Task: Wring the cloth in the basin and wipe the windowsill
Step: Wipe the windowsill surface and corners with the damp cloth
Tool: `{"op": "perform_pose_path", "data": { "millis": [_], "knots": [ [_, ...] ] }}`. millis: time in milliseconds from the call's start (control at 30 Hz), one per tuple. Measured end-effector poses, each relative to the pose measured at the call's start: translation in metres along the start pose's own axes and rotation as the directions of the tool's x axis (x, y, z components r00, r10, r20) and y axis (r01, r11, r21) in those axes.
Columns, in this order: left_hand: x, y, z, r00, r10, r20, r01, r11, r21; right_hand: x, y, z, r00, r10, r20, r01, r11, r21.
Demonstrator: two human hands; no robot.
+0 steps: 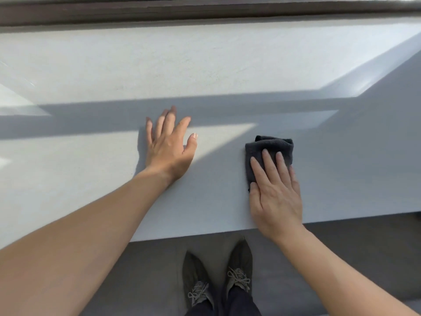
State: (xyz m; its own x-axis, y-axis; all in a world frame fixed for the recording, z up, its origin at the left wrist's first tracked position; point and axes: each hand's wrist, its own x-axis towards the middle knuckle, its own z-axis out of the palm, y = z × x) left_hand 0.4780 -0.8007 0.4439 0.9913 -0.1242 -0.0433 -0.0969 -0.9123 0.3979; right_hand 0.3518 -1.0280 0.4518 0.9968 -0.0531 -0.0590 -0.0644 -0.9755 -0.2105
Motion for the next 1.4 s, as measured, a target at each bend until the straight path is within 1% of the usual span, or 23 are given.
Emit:
{"op": "perform_pose_path", "data": {
  "millis": [67, 133, 200, 267, 367, 433, 467, 500, 567, 633, 667, 733, 767, 833, 867, 900, 967, 1067, 1133, 1233, 1300, 1333, 1400],
  "knots": [
    [-0.006, 0.007, 0.002, 1.0, 0.021, 0.009, -0.021, 1.0, 0.0, -0.022, -0.015, 0.009, 0.987, -0.161, 0.007, 0.161, 0.987, -0.002],
    [-0.017, 0.015, 0.006, 0.999, 0.043, 0.011, -0.043, 0.999, 0.009, -0.041, -0.016, 0.015, 0.939, -0.341, 0.044, 0.341, 0.94, 0.0],
    [-0.026, 0.02, 0.012, 0.998, 0.063, 0.017, -0.063, 0.998, 0.014, -0.042, 0.003, 0.012, 0.901, -0.428, 0.069, 0.429, 0.903, 0.002],
    [-0.03, 0.021, 0.017, 0.998, 0.06, 0.024, -0.06, 0.998, 0.001, -0.034, 0.034, 0.005, 0.92, -0.383, 0.078, 0.386, 0.923, -0.014],
    [-0.027, 0.024, 0.022, 0.999, 0.038, 0.009, -0.038, 0.999, -0.006, -0.014, 0.083, -0.011, 0.996, -0.079, 0.03, 0.078, 0.997, 0.026],
    [-0.027, 0.03, 0.024, 1.0, 0.011, -0.003, -0.011, 1.0, -0.01, -0.008, 0.082, -0.013, 0.995, 0.103, -0.008, -0.103, 0.993, 0.06],
    [-0.027, 0.033, 0.026, 1.0, -0.004, -0.009, 0.003, 1.0, -0.012, -0.009, 0.071, -0.01, 0.992, 0.124, -0.023, -0.122, 0.991, 0.055],
    [-0.027, 0.037, 0.028, 1.0, -0.016, -0.015, 0.016, 1.0, -0.012, -0.014, 0.059, -0.005, 0.996, 0.084, -0.025, -0.083, 0.996, 0.038],
    [-0.03, 0.042, 0.03, 0.999, -0.039, -0.029, 0.039, 0.999, -0.012, -0.033, 0.043, 0.004, 0.991, -0.134, 0.007, 0.134, 0.991, -0.004],
    [-0.03, 0.043, 0.03, 0.998, -0.058, -0.039, 0.057, 0.998, -0.015, -0.036, 0.054, 0.002, 0.941, -0.33, 0.076, 0.332, 0.943, -0.016],
    [-0.03, 0.043, 0.03, 0.997, -0.06, -0.047, 0.059, 0.998, -0.015, -0.028, 0.066, -0.002, 0.926, -0.366, 0.093, 0.369, 0.929, -0.021],
    [-0.028, 0.045, 0.03, 0.995, -0.052, -0.085, 0.052, 0.999, -0.01, 0.0, 0.084, -0.01, 0.96, -0.267, 0.088, 0.271, 0.962, -0.028],
    [-0.026, 0.046, 0.03, 0.993, -0.043, -0.11, 0.042, 0.999, -0.009, 0.018, 0.089, -0.014, 0.988, -0.133, 0.074, 0.134, 0.991, -0.013],
    [-0.02, 0.049, 0.03, 0.988, -0.023, -0.155, 0.02, 1.0, -0.02, 0.055, 0.085, -0.016, 0.989, 0.142, 0.048, -0.143, 0.99, 0.011],
    [-0.015, 0.052, 0.03, 0.986, -0.01, -0.165, 0.006, 1.0, -0.029, 0.069, 0.075, -0.014, 0.98, 0.197, 0.036, -0.197, 0.98, 0.009],
    [-0.01, 0.056, 0.03, 0.987, 0.002, -0.163, -0.008, 0.999, -0.038, 0.077, 0.062, -0.011, 0.984, 0.173, 0.032, -0.173, 0.985, -0.001],
    [0.002, 0.064, 0.032, 0.988, 0.01, -0.153, -0.019, 0.998, -0.061, 0.075, 0.039, -0.004, 0.997, -0.058, 0.045, 0.059, 0.998, -0.024],
    [0.021, 0.073, 0.034, 0.992, -0.014, -0.124, 0.002, 0.996, -0.094, 0.074, 0.049, -0.006, 0.929, -0.358, 0.095, 0.361, 0.932, -0.022],
    [0.033, 0.075, 0.036, 0.996, -0.018, -0.082, 0.01, 0.995, -0.102, 0.102, 0.076, -0.014, 0.939, -0.33, 0.1, 0.335, 0.942, -0.031],
    [0.05, 0.08, 0.039, 1.0, -0.015, -0.021, 0.014, 0.999, -0.043, 0.164, 0.102, -0.024, 0.996, 0.026, 0.08, -0.027, 1.0, 0.013],
    [0.059, 0.083, 0.04, 0.999, -0.032, -0.006, 0.032, 0.999, 0.032, 0.184, 0.087, -0.023, 0.988, 0.149, 0.046, -0.151, 0.988, 0.044],
    [0.061, 0.085, 0.04, 0.999, -0.041, -0.013, 0.042, 0.997, 0.057, 0.182, 0.073, -0.019, 0.992, 0.118, 0.042, -0.12, 0.992, 0.046],
    [0.066, 0.086, 0.035, 0.998, -0.049, -0.05, 0.053, 0.995, 0.081, 0.161, 0.049, -0.014, 0.993, -0.104, 0.048, 0.102, 0.994, 0.043]
  ]
}}
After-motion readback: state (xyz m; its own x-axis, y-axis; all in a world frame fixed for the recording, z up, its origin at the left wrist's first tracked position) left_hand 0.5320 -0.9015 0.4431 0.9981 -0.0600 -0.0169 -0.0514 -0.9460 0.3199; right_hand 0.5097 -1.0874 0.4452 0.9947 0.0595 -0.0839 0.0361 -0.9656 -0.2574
